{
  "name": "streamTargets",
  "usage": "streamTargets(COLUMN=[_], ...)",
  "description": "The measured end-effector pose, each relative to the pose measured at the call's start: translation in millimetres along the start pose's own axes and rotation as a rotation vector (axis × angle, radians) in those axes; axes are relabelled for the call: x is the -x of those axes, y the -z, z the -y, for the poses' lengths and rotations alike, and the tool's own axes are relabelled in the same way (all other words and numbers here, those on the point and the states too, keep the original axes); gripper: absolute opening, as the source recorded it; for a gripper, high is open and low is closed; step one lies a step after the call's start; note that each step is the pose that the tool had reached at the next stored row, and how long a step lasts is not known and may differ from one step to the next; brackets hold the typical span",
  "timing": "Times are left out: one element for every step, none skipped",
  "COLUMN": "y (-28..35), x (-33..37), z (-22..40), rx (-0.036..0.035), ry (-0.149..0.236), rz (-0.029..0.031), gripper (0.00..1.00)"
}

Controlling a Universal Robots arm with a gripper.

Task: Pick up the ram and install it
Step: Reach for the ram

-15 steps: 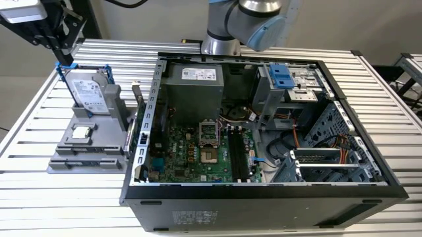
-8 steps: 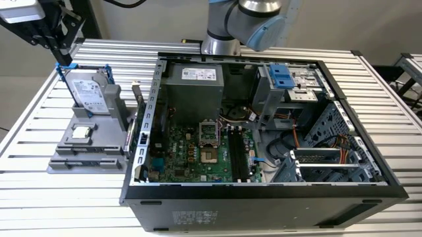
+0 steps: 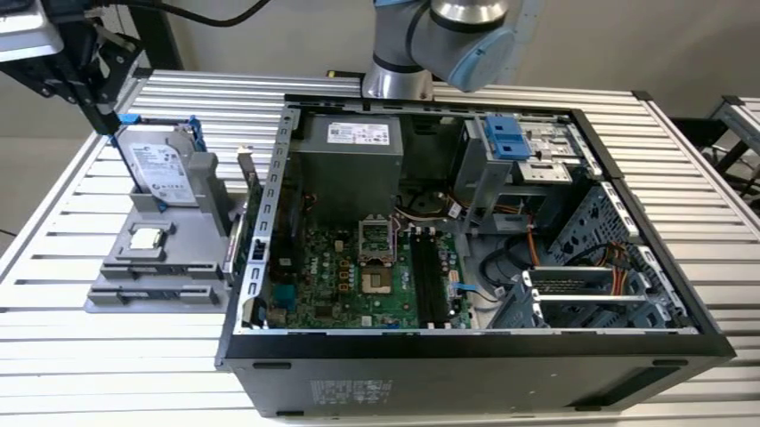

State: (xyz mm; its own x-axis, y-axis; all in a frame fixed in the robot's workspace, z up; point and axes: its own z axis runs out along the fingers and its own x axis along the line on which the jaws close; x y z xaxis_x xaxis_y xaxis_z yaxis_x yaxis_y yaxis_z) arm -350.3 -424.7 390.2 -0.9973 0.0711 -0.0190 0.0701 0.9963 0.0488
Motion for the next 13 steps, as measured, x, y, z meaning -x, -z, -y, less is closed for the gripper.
streamTargets(y=[-0.1,-0.2,-0.2,-0.4,-0.5,-0.7,-0.7,-0.7,-0.7,-0.8,-0.9,-1.2,-1.6], x=[-0.5,-0.9,-1.2,-1.6,-1.8,-1.9,-2.0,-2.1,-2.2,-2.4,-2.6,-2.9,-3.0], z=[3.7,7.2,10.7,14.1,16.8,19.5,21.2,21.6,22.1,22.8,23.5,23.9,24.4], rx=[0.0001,0.0,0.0,0.0,0.0,0.0,0.0001,0.0002,0.0003,0.0005,0.0006,0.0007,0.0008], ry=[0.0,0.0,0.0,0.0,0.0,0.0,0.003,0.012,0.021,0.028,0.035,0.038,0.038], rz=[0.0001,0.0,0.0,0.0,0.0,0.0,-0.0002,-0.0005,-0.0009,-0.0013,-0.0017,-0.0018,-0.0017], gripper=[0.0,0.0,0.0,0.0,0.0,0.0,0.0,0.0,0.0,0.0,0.0,0.0,0.0])
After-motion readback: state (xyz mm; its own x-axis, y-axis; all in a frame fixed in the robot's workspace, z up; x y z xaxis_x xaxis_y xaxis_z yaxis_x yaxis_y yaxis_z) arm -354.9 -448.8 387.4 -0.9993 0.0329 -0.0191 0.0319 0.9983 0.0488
